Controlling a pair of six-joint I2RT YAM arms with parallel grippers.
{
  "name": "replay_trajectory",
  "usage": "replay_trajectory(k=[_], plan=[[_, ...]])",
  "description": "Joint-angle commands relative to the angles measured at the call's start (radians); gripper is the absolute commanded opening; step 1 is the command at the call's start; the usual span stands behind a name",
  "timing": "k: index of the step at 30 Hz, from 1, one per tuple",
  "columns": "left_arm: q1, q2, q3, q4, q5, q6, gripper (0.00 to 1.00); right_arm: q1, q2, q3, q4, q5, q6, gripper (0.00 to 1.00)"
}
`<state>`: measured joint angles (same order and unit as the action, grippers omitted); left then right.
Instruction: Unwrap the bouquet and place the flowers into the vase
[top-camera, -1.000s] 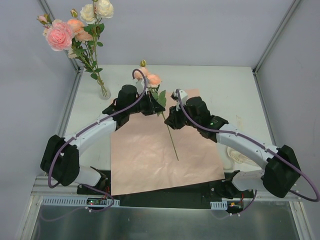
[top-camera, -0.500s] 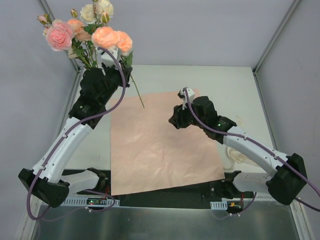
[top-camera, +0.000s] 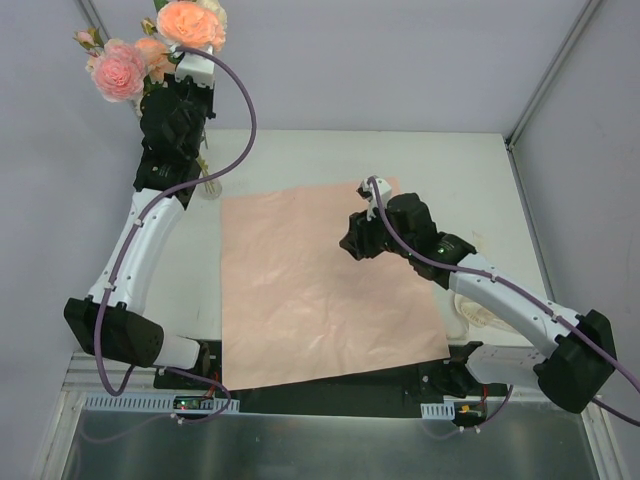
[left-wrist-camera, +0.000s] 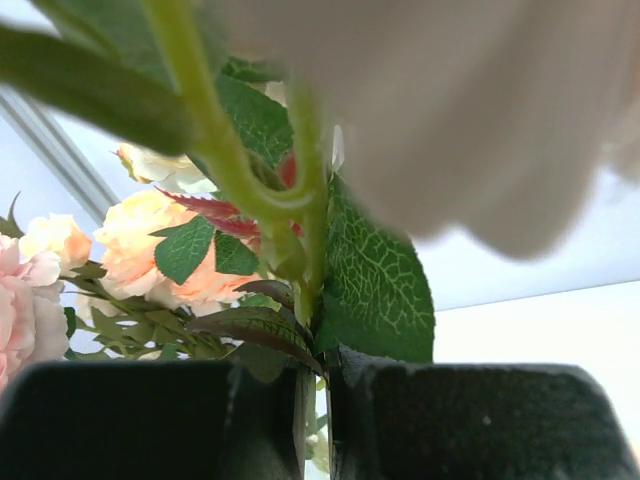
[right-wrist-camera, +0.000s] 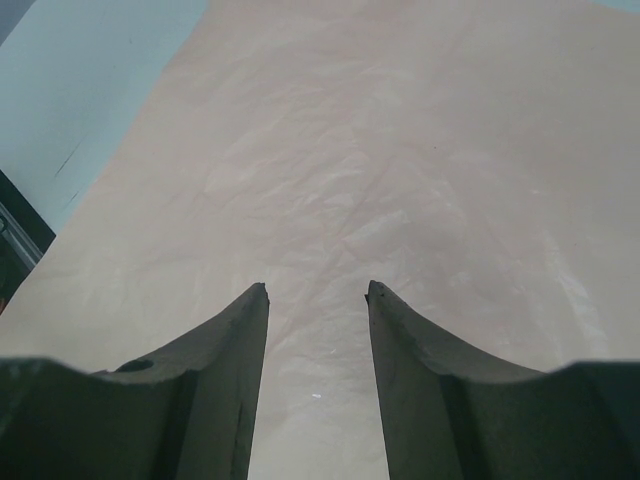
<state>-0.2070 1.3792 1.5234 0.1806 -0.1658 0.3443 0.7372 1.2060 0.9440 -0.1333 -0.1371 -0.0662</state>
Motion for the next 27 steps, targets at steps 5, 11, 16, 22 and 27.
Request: replay_trajectory(k=[5,11,16,22,27], plan=[[0.043,0.020,0.043,0.172,-0.040,0.056,0.00,-0.007,-0.033,0.022,-0.012,0.005,0.002,0.47],[0.057,0.030,0.038,0.215,-0.064,0.059,0.00,-0.009,-0.025,0.029,-0.015,0.004,0.002,0.47],[0.063,0.037,0.046,0.212,-0.081,0.070,0.00,-0.010,-0.020,0.032,-0.019,0.002,0.003,0.47],[0.066,0.049,0.044,0.197,-0.118,0.062,0.00,-0.010,-0.016,0.038,-0.022,-0.001,0.005,0.47],[0.072,0.063,0.038,0.191,-0.132,0.039,0.00,-0.010,-0.013,0.044,-0.023,-0.002,0.008,0.47]])
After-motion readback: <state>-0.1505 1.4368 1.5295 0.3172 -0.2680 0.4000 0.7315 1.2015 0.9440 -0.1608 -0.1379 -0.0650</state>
